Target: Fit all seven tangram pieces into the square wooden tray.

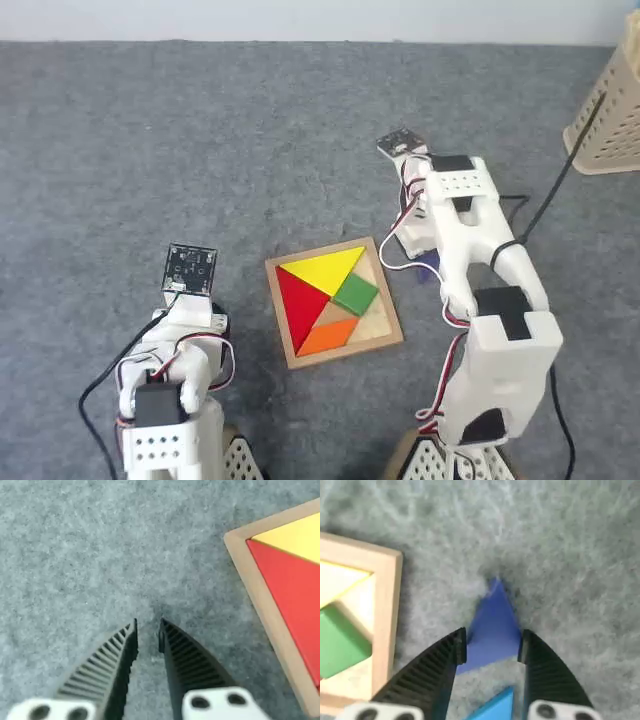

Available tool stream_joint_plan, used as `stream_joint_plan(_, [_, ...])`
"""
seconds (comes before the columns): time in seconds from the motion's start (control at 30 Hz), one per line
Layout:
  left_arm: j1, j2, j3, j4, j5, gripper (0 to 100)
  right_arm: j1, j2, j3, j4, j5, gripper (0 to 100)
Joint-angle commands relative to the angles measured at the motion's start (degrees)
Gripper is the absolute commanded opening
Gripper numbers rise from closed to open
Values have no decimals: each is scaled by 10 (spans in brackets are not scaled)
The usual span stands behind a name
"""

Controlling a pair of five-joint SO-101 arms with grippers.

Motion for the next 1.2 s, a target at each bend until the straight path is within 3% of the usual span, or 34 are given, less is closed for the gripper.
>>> stream_joint_plan(0.0, [1, -13, -5, 0, 4, 71, 26, -22, -4, -31, -18, 177])
stream_joint_plan(0.27, [1, -13, -5, 0, 4, 71, 29, 49, -26, -21, -22, 258])
stream_joint_plan(0.57, [1, -13, -5, 0, 4, 71, 30, 72, -40, 49, -25, 243])
stream_joint_plan(1.17, [1, -13, -5, 0, 4, 71, 29, 65, 7, 66, -47, 213])
